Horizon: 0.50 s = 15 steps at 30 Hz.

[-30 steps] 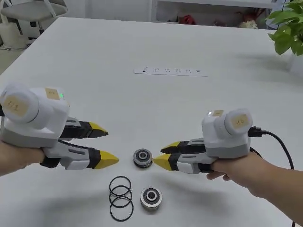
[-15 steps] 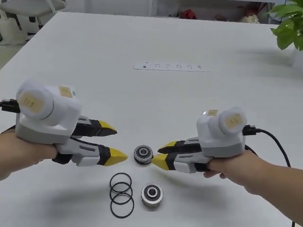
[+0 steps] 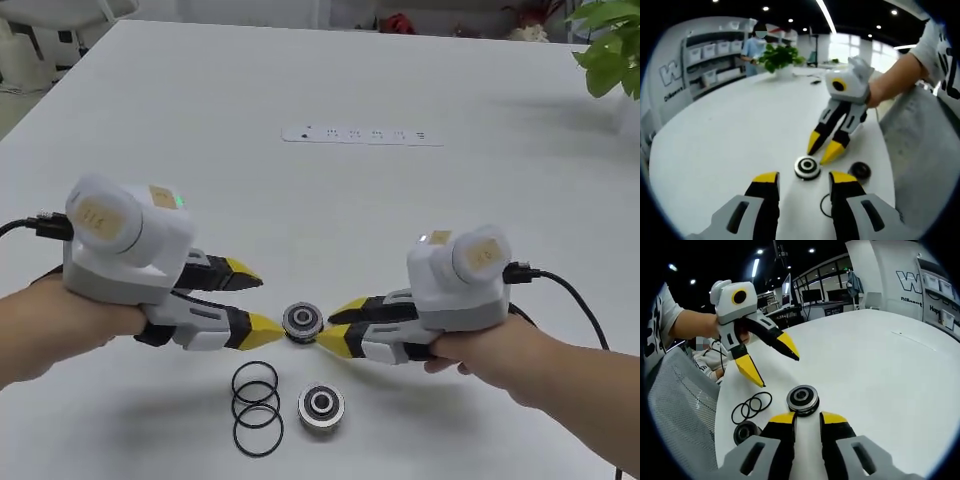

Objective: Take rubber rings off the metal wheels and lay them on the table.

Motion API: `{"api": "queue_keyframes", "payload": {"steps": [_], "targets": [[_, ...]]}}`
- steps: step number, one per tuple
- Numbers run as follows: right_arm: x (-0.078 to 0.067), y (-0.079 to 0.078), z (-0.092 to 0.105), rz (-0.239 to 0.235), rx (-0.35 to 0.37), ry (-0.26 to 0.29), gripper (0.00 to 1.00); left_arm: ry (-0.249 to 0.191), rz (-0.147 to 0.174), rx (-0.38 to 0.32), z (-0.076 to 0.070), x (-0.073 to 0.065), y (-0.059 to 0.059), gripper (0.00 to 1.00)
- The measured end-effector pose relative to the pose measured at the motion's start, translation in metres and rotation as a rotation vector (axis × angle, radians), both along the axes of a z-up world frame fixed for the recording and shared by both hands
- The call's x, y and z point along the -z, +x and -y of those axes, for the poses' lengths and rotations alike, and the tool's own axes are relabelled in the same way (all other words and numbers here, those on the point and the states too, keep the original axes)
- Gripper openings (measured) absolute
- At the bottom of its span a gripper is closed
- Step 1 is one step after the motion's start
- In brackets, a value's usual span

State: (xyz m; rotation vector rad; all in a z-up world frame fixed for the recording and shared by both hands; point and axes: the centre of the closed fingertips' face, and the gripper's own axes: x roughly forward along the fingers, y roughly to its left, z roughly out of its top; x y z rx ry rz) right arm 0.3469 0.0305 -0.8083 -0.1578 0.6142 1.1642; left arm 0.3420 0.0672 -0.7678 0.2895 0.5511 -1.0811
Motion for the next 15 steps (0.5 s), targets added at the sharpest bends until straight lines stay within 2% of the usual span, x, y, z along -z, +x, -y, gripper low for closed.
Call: {"api": "queue_keyframes", "payload": {"steps": [5, 15], "targets": [[0.000, 0.000, -0.001, 0.004, -0.001, 0.004, 0.15, -0.004, -0.017, -0.008, 0.004, 0.006, 0.001, 0.39], [0.001, 0.000, -0.002, 0.012, -0.011, 0.003, 0.13, -0.002, -0.023, 0.008, 0.014, 0.012, 0.003, 0.36]]}}
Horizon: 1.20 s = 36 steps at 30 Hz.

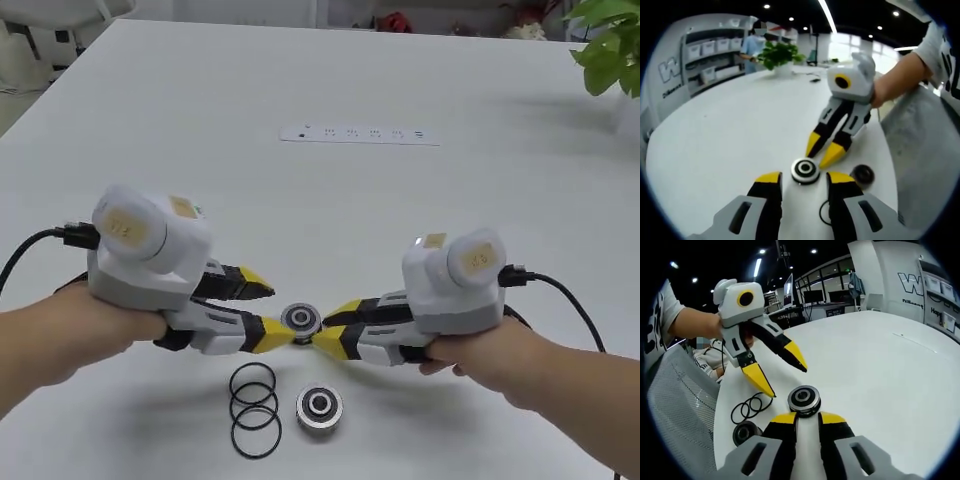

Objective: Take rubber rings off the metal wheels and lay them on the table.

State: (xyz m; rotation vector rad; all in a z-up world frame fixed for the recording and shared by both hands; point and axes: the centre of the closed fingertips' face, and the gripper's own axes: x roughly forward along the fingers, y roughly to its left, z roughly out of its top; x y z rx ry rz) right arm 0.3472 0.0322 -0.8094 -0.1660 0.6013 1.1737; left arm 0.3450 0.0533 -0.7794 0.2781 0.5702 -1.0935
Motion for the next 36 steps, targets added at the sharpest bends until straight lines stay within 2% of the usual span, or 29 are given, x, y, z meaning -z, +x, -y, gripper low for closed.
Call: {"api": "queue_keyframes", "payload": {"steps": [9, 19, 21, 22, 24, 25, 36], "targets": [[0.000, 0.001, 0.000, 0.004, 0.005, 0.007, 0.12, 0.009, -0.003, 0.024, 0.010, 0.005, 0.001, 0.32], [0.000, 0.001, -0.001, 0.004, 0.008, 0.015, 0.12, 0.021, 0.000, 0.037, 0.013, 0.010, 0.002, 0.24], [0.000, 0.001, -0.001, 0.004, 0.008, 0.015, 0.12, 0.024, 0.002, 0.039, 0.014, 0.010, 0.001, 0.23], [0.000, 0.001, -0.001, 0.005, 0.008, 0.016, 0.12, 0.025, 0.014, 0.044, 0.015, 0.011, 0.002, 0.22], [0.000, 0.001, -0.001, 0.005, 0.007, 0.016, 0.12, 0.028, 0.015, 0.042, 0.016, 0.011, 0.003, 0.20], [0.000, 0.001, -0.001, 0.006, 0.007, 0.016, 0.12, 0.035, 0.026, 0.041, 0.016, 0.012, 0.004, 0.19], [0.000, -0.001, -0.003, 0.022, -0.008, 0.012, 0.11, 0.024, 0.024, 0.013, 0.016, 0.012, 0.006, 0.15]]}}
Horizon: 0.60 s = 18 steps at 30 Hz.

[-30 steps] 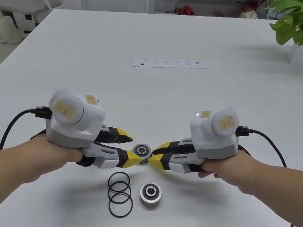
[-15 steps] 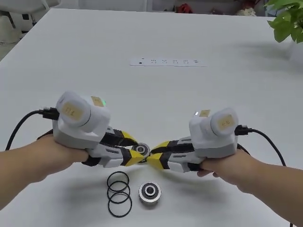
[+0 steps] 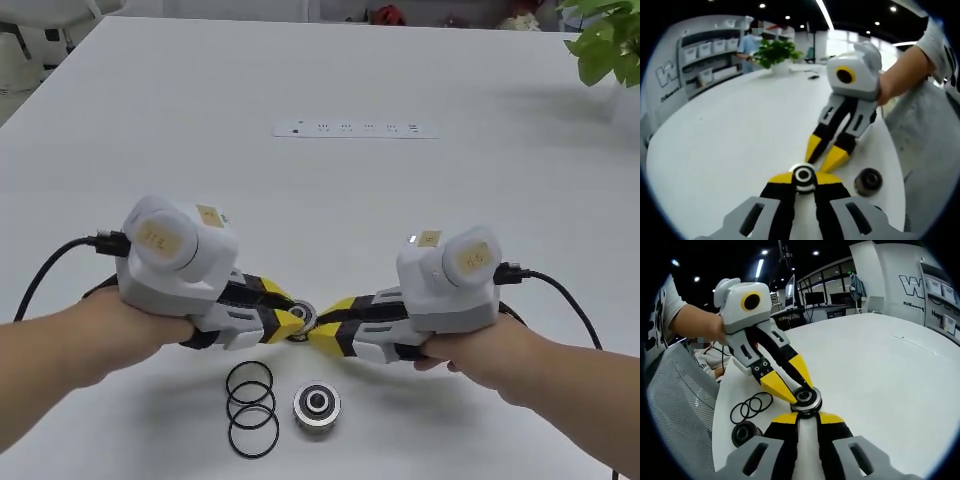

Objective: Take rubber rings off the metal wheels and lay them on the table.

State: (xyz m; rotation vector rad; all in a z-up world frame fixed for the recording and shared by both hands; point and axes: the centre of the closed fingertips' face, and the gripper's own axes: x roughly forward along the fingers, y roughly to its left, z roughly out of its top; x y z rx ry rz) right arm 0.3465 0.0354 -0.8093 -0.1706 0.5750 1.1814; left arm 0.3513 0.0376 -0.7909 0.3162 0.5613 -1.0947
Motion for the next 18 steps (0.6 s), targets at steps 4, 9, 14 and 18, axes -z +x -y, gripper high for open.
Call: {"api": "queue_keyframes", "payload": {"steps": [4, 9, 14, 18], "targets": [[0.0003, -0.0006, 0.0006, -0.002, 0.000, -0.003, 0.09, 0.001, 0.008, -0.004, -0.0007, -0.0010, -0.0023, 0.14], [0.0012, -0.0010, 0.0022, -0.020, 0.013, 0.001, 0.01, 0.010, 0.025, -0.003, -0.0003, -0.0022, -0.0062, 0.14], [0.0014, 0.0003, 0.0031, -0.065, 0.060, 0.024, 0.00, 0.021, 0.041, -0.002, -0.0018, -0.0014, -0.0048, 0.14], [-0.0003, 0.0025, 0.0049, -0.117, 0.109, 0.066, 0.00, 0.017, 0.042, -0.015, -0.0023, -0.0007, -0.0030, 0.14]]}}
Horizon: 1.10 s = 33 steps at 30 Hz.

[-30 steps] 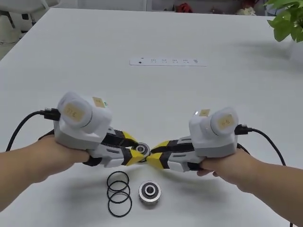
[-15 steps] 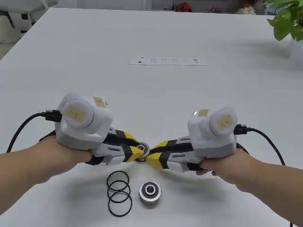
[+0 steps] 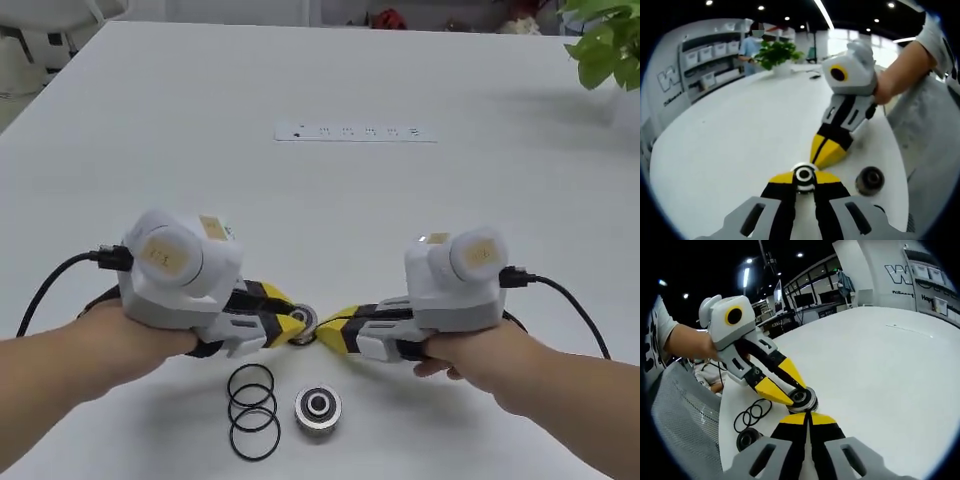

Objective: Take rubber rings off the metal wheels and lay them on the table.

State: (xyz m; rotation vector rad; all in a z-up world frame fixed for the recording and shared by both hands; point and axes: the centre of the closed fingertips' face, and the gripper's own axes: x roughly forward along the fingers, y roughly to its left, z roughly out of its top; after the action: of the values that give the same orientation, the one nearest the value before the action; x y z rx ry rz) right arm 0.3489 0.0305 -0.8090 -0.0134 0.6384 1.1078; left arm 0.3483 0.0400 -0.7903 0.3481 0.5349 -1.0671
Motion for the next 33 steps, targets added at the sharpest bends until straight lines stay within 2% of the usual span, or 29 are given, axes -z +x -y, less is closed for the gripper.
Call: {"api": "queue_keyframes", "payload": {"steps": [7, 13, 19, 26, 33], "targets": [[-0.004, 0.002, 0.004, -0.032, 0.040, 0.036, 0.00, 0.003, -0.002, -0.008, 0.000, 0.001, 0.001, 0.14], [-0.009, 0.009, 0.007, -0.078, 0.100, 0.099, 0.00, 0.004, -0.007, -0.006, 0.001, 0.002, 0.000, 0.14], [-0.013, 0.008, 0.006, -0.076, 0.098, 0.113, 0.00, 0.012, 0.000, -0.010, 0.002, 0.002, 0.000, 0.14], [-0.015, 0.006, 0.004, -0.057, 0.082, 0.101, 0.00, 0.023, 0.006, -0.013, 0.004, 0.002, -0.001, 0.14], [-0.015, 0.005, 0.004, -0.060, 0.074, 0.098, 0.00, 0.032, 0.005, -0.014, 0.004, 0.003, -0.001, 0.14]]}}
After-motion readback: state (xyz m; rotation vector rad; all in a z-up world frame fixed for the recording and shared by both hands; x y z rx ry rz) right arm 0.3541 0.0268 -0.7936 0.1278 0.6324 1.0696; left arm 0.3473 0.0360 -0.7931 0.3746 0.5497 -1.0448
